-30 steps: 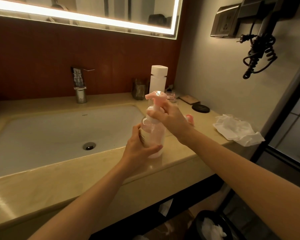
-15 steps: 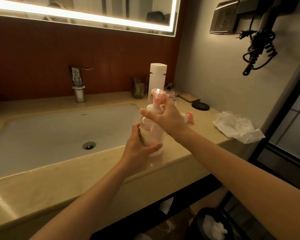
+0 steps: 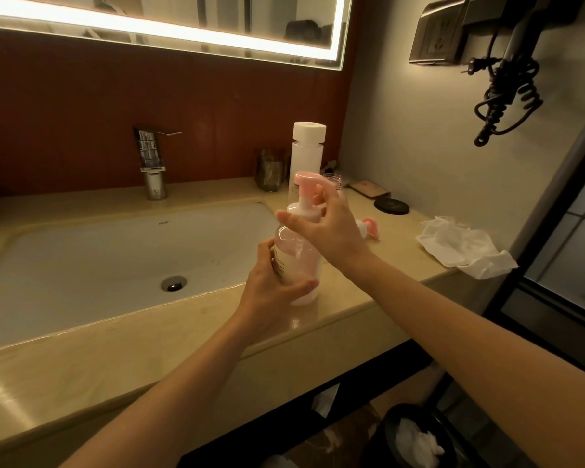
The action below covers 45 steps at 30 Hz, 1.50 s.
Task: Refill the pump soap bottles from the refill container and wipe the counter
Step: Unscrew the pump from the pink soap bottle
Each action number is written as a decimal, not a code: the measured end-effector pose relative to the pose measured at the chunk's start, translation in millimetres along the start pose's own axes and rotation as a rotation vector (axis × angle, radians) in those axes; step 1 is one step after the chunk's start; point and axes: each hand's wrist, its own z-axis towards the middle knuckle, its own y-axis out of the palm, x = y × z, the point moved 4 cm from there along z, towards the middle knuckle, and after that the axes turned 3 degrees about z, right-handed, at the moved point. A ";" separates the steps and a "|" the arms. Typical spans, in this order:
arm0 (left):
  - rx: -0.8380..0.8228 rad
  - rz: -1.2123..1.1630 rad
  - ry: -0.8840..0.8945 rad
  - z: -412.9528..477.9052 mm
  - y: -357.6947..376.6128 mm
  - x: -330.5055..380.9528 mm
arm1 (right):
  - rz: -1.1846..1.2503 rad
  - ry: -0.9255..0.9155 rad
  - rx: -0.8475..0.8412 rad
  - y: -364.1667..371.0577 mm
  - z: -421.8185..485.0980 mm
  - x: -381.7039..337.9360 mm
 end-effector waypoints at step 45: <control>-0.020 -0.029 0.014 -2.1 -0.6 0.8 | -0.100 -0.064 0.159 -1.5 -4.9 -3.4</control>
